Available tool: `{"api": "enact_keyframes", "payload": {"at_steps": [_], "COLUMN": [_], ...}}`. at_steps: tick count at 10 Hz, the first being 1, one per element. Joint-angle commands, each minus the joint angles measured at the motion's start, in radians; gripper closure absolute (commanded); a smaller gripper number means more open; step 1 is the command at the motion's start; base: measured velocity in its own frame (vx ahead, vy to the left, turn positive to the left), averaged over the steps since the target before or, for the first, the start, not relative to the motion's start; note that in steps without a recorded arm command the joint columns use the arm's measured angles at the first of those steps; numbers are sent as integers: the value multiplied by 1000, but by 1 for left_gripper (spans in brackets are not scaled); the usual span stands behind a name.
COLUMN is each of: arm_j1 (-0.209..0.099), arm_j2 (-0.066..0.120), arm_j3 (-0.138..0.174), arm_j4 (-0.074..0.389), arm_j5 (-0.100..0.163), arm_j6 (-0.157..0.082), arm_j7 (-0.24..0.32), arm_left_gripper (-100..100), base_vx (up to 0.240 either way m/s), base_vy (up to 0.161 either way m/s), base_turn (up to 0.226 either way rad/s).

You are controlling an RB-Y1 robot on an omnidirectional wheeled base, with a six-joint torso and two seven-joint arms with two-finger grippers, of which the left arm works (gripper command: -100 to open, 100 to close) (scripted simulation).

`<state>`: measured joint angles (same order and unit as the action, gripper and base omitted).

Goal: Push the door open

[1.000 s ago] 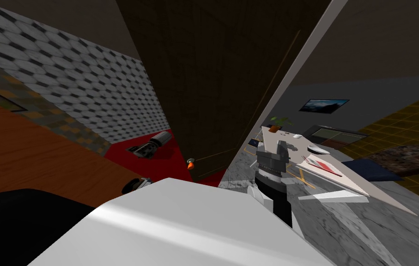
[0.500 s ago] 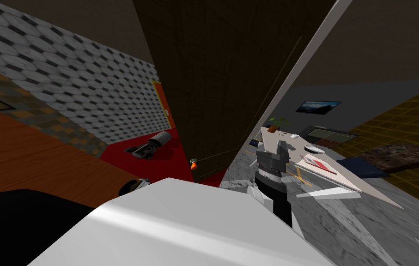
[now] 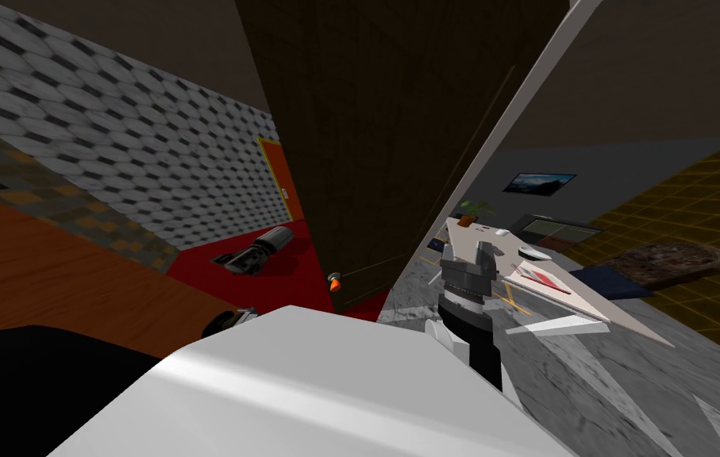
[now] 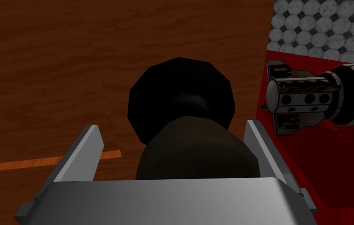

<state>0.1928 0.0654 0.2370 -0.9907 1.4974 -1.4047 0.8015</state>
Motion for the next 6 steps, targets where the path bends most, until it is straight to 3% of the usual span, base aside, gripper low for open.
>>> {"api": "enact_keyframes", "payload": {"at_steps": [1, 2, 5, 6], "arm_j1": [5, -4, -4, -13], "arm_j2": [11, 8, 8, 4], "arm_j3": [23, 30, 30, 38], "arm_j4": [34, 38, 38, 43], "arm_j5": [10, 16, 16, 23], "arm_j6": [-28, -41, -41, -53], "arm_j7": [13, 10, 10, 7], "arm_left_gripper": [100, 100, 100, 100], "base_vx": [-7, -11, 0, -8], "base_vy": [48, 53, 25, 24], "base_turn": [-23, -25, -7, -43]}}
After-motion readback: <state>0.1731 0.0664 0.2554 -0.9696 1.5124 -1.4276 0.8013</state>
